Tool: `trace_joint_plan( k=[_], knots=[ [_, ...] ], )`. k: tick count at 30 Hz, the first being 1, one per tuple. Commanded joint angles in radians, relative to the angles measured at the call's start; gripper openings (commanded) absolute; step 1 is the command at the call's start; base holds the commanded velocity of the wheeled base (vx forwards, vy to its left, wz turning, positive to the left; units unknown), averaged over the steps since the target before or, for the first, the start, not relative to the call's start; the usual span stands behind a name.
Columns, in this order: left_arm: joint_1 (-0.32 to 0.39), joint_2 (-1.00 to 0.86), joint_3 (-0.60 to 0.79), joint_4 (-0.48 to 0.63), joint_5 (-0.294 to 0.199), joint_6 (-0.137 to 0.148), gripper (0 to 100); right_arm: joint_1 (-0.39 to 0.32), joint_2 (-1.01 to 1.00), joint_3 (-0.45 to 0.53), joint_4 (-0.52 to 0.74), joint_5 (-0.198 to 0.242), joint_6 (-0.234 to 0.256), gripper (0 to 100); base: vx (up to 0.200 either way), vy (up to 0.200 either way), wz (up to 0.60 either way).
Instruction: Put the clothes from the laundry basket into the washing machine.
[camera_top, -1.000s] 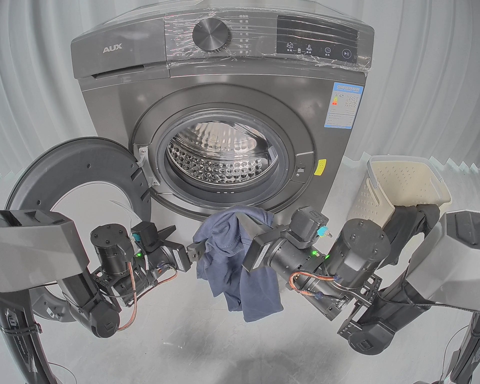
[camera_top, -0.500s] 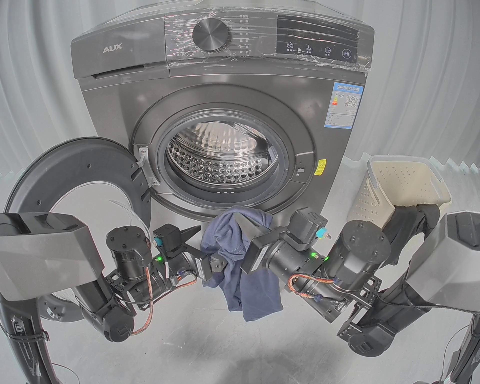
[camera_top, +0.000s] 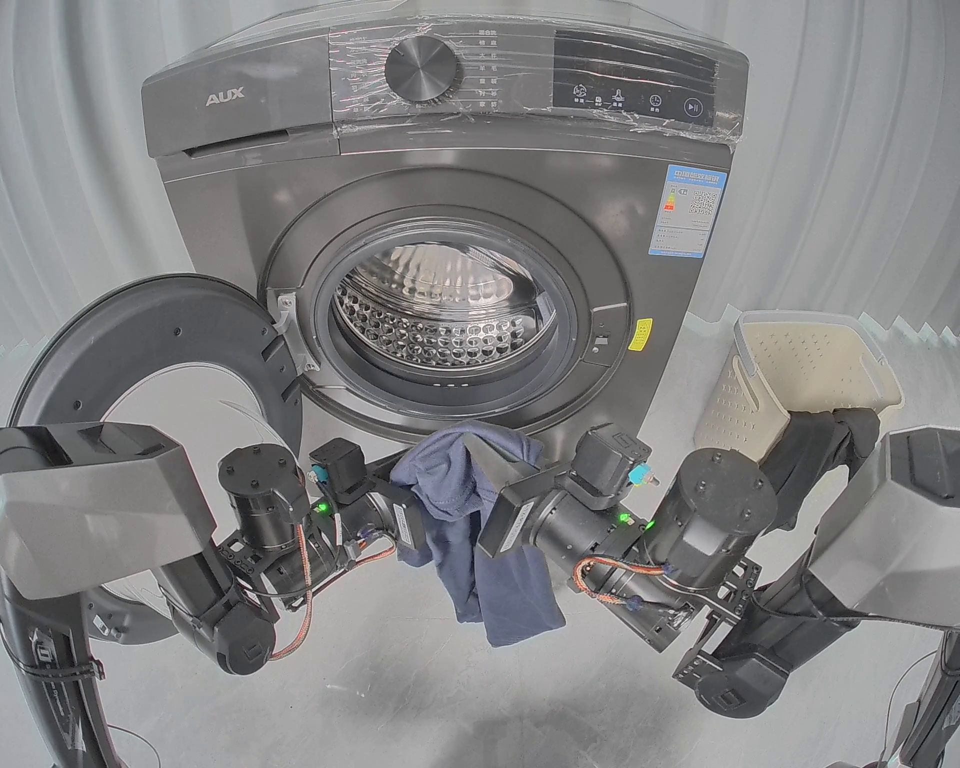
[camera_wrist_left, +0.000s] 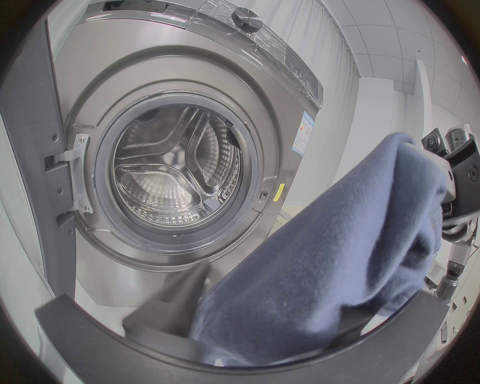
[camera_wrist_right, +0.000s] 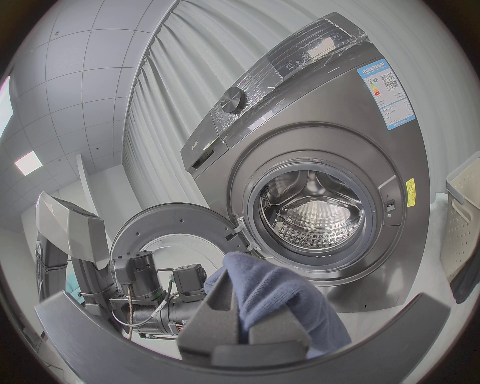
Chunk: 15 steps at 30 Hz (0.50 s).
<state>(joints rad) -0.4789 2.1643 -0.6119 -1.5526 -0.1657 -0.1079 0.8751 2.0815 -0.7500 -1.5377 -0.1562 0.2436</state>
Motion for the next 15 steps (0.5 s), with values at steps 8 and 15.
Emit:
trace_joint_plan(
  k=[8,15],
  knots=[
    [0.017,-0.173,0.132,-0.001,-0.008,0.005,0,-0.002,0.028,-0.008,0.001,0.0,-0.001,0,0.0,0.0,0.0],
    [0.016,-0.199,0.132,-0.001,-0.009,0.008,0,-0.018,0.052,-0.02,-0.001,0.0,-0.001,0,0.0,0.0,0.0]
  ],
)
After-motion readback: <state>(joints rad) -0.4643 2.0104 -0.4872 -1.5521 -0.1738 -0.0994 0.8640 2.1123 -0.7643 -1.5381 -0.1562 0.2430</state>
